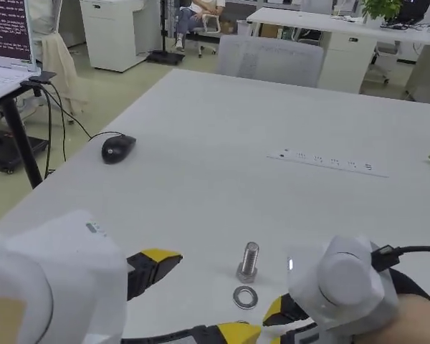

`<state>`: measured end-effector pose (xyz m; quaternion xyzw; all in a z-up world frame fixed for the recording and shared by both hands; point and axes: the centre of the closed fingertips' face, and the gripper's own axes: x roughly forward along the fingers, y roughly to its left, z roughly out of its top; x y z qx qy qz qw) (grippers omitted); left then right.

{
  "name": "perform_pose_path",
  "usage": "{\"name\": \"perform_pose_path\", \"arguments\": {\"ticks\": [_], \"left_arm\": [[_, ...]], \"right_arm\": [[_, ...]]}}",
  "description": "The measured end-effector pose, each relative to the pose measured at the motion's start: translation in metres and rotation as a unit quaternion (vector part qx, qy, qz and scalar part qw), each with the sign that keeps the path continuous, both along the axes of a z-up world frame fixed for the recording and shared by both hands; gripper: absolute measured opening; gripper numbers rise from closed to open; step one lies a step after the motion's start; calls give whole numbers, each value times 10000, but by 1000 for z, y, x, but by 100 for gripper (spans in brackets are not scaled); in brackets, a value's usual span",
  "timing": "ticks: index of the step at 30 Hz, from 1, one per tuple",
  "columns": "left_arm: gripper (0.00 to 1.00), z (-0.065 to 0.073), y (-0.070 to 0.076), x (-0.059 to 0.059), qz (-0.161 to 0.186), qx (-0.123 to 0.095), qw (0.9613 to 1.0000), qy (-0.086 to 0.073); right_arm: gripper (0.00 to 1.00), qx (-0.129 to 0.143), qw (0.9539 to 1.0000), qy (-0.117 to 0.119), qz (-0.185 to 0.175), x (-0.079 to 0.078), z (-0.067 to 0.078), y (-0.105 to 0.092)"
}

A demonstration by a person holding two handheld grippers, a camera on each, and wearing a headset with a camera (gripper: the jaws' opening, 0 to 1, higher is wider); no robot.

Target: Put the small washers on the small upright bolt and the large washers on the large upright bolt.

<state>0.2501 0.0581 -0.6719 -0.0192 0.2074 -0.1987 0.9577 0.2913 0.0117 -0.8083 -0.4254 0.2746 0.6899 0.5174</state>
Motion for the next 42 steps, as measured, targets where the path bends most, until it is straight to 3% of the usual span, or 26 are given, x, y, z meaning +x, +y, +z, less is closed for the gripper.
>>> {"name": "perform_pose_path", "arguments": {"ticks": [9, 14, 17, 19, 32, 42], "left_arm": [[63, -4, 2, 2, 53, -57, 10000, 36], [63, -2, 6, 4, 106, -81, 9999, 0], [63, -3, 8, 5, 163, -108, 9998, -26], [63, -4, 10, 6, 211, -141, 9997, -19], [63, -6, 8, 6, 262, -257, 9993, -44], [63, -5, 10, 6, 318, -313, 9990, -67]], "right_arm": [[26, -325, 9975, -177, 602, -1, -5, 13], [31, -716, 9920, -175, 1021, -6, -9, 10], [32, -783, 9874, -401, 1317, -2, -10, 13], [32, -875, 9861, -321, 1375, -5, -10, 13], [33, -1168, 9766, -369, 1769, -4, -16, 16], [31, -1226, 9739, -333, 1879, -3, -17, 16]]}}
